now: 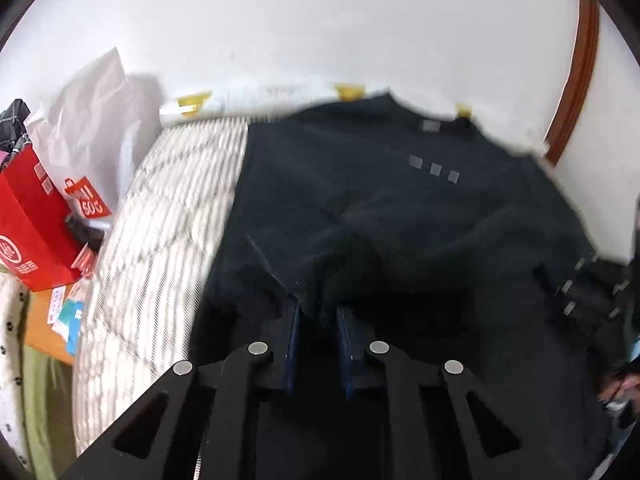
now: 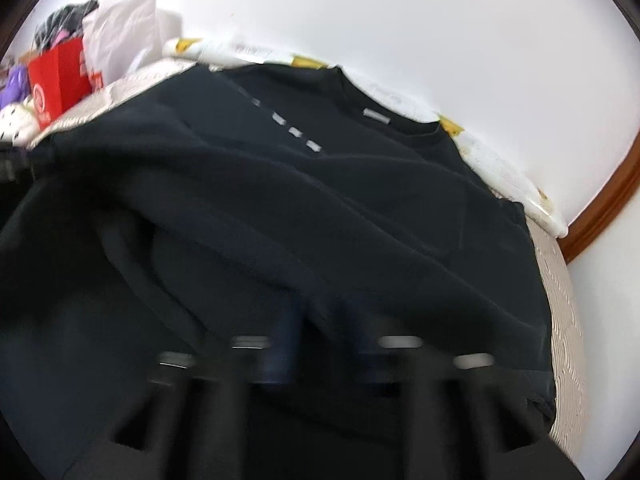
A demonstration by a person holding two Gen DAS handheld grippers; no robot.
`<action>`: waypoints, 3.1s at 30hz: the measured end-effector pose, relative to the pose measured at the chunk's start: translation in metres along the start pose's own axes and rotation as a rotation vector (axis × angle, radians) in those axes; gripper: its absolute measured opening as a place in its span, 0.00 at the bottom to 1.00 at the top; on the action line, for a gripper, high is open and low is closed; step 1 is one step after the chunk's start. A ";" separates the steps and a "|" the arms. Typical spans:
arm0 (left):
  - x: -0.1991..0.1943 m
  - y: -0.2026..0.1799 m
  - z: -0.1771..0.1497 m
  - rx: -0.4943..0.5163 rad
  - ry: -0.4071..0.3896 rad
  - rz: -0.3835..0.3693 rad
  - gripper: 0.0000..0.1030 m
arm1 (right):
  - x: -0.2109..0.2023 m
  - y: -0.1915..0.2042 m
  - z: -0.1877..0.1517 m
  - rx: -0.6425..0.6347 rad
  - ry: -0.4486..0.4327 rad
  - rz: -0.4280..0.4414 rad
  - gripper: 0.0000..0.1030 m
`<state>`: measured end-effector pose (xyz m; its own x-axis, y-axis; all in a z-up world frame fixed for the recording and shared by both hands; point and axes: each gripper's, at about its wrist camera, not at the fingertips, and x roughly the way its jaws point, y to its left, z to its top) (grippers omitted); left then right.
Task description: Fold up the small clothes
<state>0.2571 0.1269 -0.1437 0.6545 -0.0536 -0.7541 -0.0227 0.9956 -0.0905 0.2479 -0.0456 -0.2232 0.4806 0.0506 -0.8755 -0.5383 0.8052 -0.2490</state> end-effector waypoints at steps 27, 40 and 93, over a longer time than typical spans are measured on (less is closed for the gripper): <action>-0.061 0.014 -0.099 -0.073 0.076 0.090 0.59 | -0.126 -0.142 -0.177 0.435 0.042 -0.132 0.58; -0.109 0.016 -0.185 -0.191 0.093 0.058 0.59 | -0.147 -0.130 -0.261 0.558 0.086 0.069 0.56; -0.196 0.031 -0.142 -0.259 -0.166 -0.170 0.07 | -0.206 -0.159 -0.186 0.535 -0.287 0.173 0.08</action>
<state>0.0209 0.1573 -0.0914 0.7791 -0.1827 -0.5997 -0.0799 0.9198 -0.3841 0.1055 -0.2944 -0.0802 0.6245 0.3031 -0.7198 -0.2396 0.9515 0.1929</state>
